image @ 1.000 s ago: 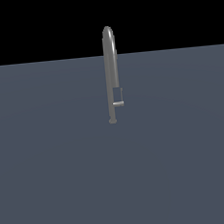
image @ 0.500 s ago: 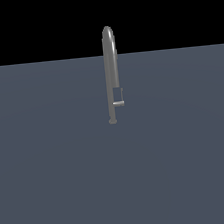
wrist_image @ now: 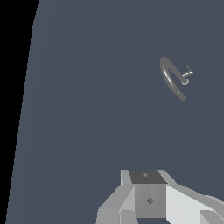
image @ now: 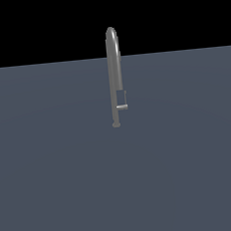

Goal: Turn on the faucet by rotating a designated handle.

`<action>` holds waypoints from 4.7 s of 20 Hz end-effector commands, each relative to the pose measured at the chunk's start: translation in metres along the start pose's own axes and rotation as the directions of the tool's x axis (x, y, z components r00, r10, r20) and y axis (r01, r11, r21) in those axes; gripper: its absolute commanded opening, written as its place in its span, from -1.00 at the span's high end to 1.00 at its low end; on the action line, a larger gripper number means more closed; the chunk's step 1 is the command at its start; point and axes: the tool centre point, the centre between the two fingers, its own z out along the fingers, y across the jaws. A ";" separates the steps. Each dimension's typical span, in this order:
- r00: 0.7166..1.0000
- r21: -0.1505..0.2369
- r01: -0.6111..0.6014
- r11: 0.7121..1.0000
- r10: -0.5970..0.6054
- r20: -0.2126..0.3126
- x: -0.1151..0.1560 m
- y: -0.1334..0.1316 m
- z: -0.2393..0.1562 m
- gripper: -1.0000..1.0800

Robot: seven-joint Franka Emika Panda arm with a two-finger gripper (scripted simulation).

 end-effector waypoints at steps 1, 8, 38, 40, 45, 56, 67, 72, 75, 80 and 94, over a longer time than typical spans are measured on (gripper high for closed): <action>1.000 0.072 -0.028 0.997 0.028 0.010 0.011 0.006 -0.013 1.00; 0.990 0.253 -0.133 0.958 0.117 0.077 0.048 0.034 -0.036 1.00; 0.603 0.359 -0.781 0.510 0.471 0.644 0.254 0.220 0.112 1.00; 0.553 0.324 -0.817 0.478 0.490 0.673 0.263 0.232 0.135 1.00; 0.421 0.220 -0.891 0.398 0.538 0.730 0.282 0.259 0.196 1.00; 0.120 -0.052 -0.969 0.241 0.648 0.752 0.298 0.309 0.338 1.00; -0.051 -0.229 -0.962 0.149 0.724 0.687 0.290 0.335 0.425 1.00; -0.081 -0.262 -0.956 0.131 0.740 0.668 0.288 0.339 0.442 1.00; -0.087 -0.269 -0.955 0.128 0.743 0.664 0.287 0.340 0.445 1.00; -0.092 -0.274 -0.953 0.128 0.740 0.666 0.287 0.338 0.447 1.00; -0.122 -0.305 -0.944 0.127 0.724 0.679 0.280 0.324 0.456 1.00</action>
